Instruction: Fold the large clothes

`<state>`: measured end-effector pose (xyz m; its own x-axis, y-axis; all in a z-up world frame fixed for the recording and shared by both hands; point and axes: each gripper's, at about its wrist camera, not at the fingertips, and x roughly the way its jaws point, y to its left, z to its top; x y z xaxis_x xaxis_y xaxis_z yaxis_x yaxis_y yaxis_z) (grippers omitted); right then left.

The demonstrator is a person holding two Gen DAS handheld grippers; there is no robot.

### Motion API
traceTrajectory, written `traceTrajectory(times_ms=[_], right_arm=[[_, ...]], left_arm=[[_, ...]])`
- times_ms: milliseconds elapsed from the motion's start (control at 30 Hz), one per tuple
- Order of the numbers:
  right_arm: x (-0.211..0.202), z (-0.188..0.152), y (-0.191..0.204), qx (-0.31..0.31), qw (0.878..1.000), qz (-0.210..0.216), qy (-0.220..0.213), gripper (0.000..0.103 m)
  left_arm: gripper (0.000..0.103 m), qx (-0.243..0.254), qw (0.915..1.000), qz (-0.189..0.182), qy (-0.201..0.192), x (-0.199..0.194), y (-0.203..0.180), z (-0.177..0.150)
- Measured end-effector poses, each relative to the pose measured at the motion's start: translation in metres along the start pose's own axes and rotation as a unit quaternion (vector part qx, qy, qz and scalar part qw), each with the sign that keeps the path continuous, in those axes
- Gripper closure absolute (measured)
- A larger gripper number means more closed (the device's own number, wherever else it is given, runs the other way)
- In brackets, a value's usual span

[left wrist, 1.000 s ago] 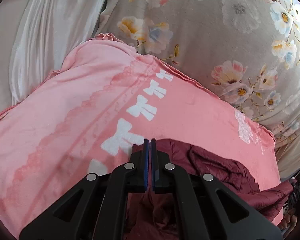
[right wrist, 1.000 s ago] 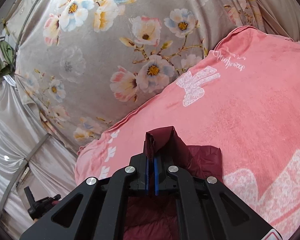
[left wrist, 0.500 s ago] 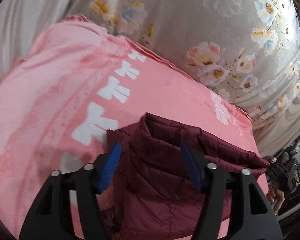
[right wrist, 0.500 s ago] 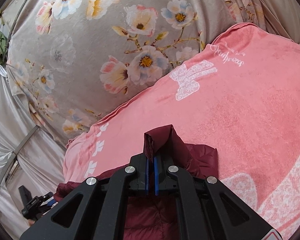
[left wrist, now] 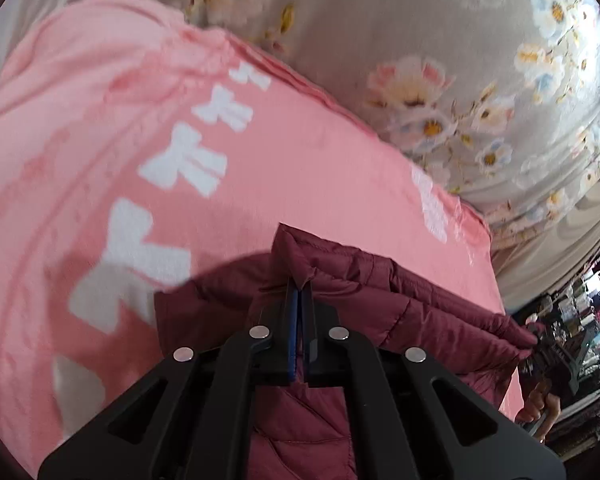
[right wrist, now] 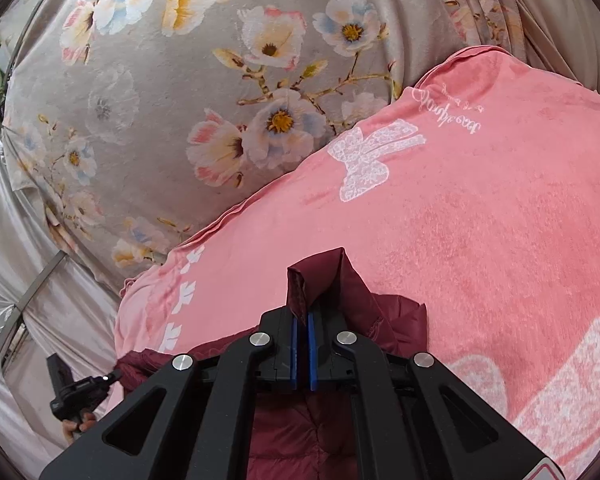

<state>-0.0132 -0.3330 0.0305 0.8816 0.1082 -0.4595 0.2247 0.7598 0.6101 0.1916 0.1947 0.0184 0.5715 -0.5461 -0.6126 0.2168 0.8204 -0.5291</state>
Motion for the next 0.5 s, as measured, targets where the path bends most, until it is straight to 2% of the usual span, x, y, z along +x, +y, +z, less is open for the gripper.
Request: traceTrajectory(times_ms=[67, 167, 300, 500], right_arm=[[0.007, 0.006, 0.001, -0.004, 1.0, -0.006, 0.001, 0.099], [0.03, 0.012, -0.005, 0.009, 1.0, -0.014, 0.017, 0.099], [0.07, 0.008, -0.018, 0.017, 0.998, -0.04, 0.048, 0.099], [0.115, -0.001, -0.036, 0.013, 0.994, -0.071, 0.087, 0.099]], left_arm=[[0.103, -0.002, 0.9998, 0.002, -0.021, -0.014, -0.005, 0.01], [0.103, 0.01, 0.9986, 0.041, -0.03, -0.017, -0.012, 0.018], [0.103, 0.02, 0.9951, 0.096, -0.012, 0.009, -0.007, 0.015], [0.103, 0.004, 0.9917, 0.127, 0.019, 0.047, 0.017, 0.005]])
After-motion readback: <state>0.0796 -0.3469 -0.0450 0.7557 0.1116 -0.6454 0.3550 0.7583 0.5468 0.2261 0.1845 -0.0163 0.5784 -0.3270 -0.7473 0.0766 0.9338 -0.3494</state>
